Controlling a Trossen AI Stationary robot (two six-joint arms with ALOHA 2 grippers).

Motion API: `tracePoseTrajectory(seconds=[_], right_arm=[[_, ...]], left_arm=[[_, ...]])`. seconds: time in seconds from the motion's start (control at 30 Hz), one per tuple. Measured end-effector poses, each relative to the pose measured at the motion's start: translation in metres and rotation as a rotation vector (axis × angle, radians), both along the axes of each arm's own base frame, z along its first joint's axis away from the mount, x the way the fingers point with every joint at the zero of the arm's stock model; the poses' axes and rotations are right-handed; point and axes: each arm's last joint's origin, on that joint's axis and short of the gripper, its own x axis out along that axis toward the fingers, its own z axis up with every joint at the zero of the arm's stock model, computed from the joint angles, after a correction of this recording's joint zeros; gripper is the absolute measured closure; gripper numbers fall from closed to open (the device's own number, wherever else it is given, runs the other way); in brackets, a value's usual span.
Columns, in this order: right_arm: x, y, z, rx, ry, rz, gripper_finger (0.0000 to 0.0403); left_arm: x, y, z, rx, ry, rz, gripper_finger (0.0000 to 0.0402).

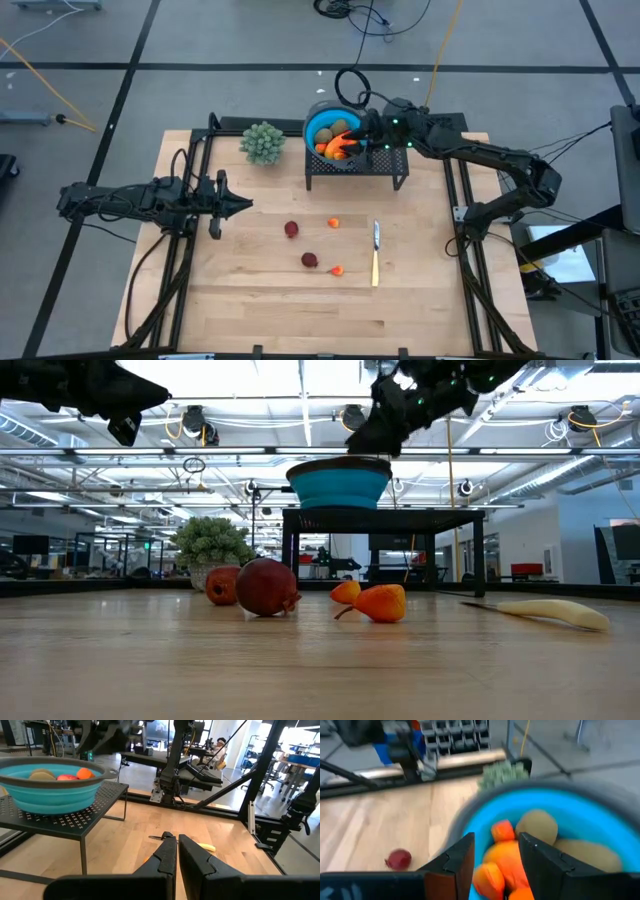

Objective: Pick & Place Fruit
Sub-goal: Put the red pomegranate into the blue strainer bowl on the shelf

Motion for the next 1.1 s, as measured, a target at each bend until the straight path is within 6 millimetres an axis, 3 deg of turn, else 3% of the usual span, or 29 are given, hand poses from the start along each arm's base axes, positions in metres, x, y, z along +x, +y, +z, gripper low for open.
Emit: tracePoseTrajectory(seconds=[0.27,0.5,0.87,1.1], right_arm=[[-0.023,0.027,0.033,-0.066,-0.062,0.048,0.0317],[-0.039,0.045,0.034,-0.07,-0.079,0.073,0.0398],[-0.077,0.072,0.033,-0.035,-0.15,-0.01,0.04],[-0.109,0.091,0.014,0.059,-0.203,-0.01,0.0402]], left_arm=[[0.0,0.0,0.0,0.008,0.0,-0.002,0.0385],[0.0,0.0,0.0,0.011,0.0,-0.002,0.0385],[0.0,0.0,0.0,0.037,0.0,-0.004,0.0385],[0.0,0.0,0.0,0.077,0.0,-0.006,0.0385]])
